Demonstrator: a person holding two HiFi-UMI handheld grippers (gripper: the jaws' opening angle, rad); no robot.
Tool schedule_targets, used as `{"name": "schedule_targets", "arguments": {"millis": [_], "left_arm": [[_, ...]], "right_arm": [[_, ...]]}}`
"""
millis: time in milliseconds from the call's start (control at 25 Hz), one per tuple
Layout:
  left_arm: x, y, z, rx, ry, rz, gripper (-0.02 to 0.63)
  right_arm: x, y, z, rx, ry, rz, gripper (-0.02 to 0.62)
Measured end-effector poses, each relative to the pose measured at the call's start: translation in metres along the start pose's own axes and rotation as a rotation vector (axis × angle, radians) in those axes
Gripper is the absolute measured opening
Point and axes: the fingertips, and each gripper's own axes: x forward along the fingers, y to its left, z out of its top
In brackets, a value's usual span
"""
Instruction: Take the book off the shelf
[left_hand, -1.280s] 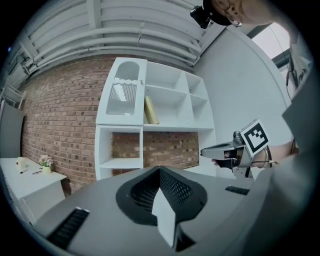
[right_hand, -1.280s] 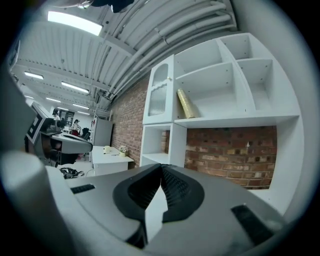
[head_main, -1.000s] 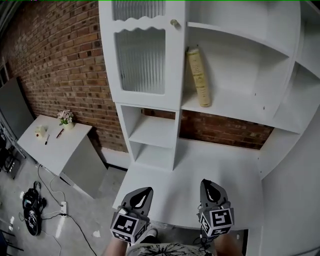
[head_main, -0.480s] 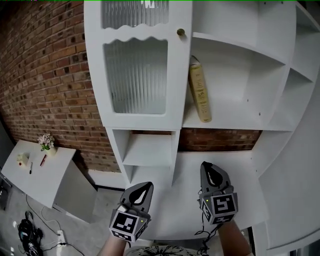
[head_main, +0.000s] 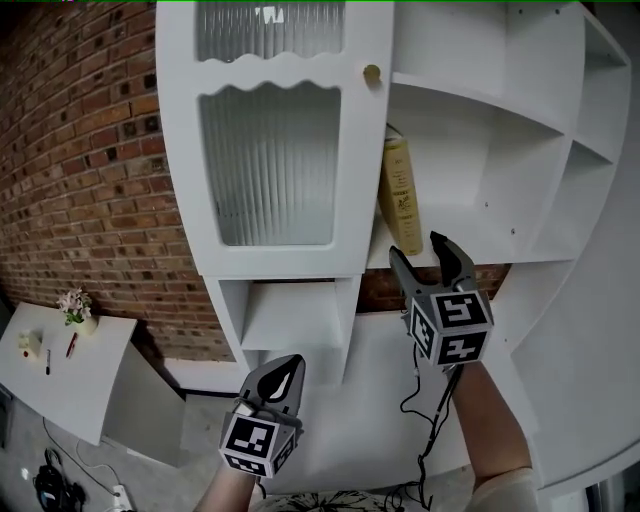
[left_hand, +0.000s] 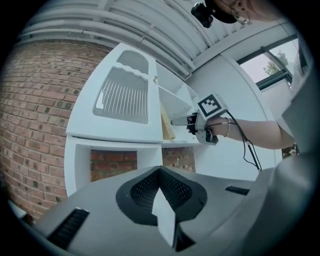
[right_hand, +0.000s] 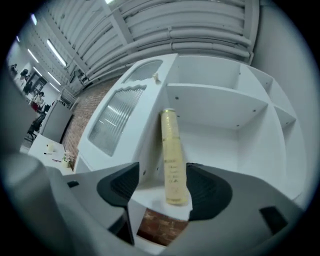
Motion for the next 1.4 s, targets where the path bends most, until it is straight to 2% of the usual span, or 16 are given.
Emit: {"name": "schedule_targets", "arguments": {"millis": [200, 560, 800, 920, 1000, 1400], "left_arm": [[0.011, 0.013, 0.000, 0.018, -0.016, -0.003, 0.014], [0.024, 0.036, -0.009, 0.014, 0.010, -0.007, 0.014], [0.026, 0.049, -0.011, 0.016, 0.000, 0.013, 0.014], [0.028, 0.053, -0.017, 0.004, 0.011, 0.018, 0.014], [0.028, 0.055, -0.020, -0.001, 0.019, 0.020, 0.014], [0.032, 0.053, -0.023, -0.018, 0.032, 0.021, 0.014]], "right_arm": [[0.049, -0.025, 0.021, -0.015, 0.029, -0.051, 0.327], [0.108, -0.028, 0.012, -0.082, 0.149, -0.082, 0.331], [0.134, -0.035, 0.011, -0.059, 0.190, -0.072, 0.331], [0.142, -0.039, 0.006, -0.022, 0.208, -0.060, 0.317], [0.144, -0.043, 0.004, -0.014, 0.209, -0.066, 0.252], [0.141, -0.045, 0.004, -0.037, 0.189, -0.068, 0.236]]}}
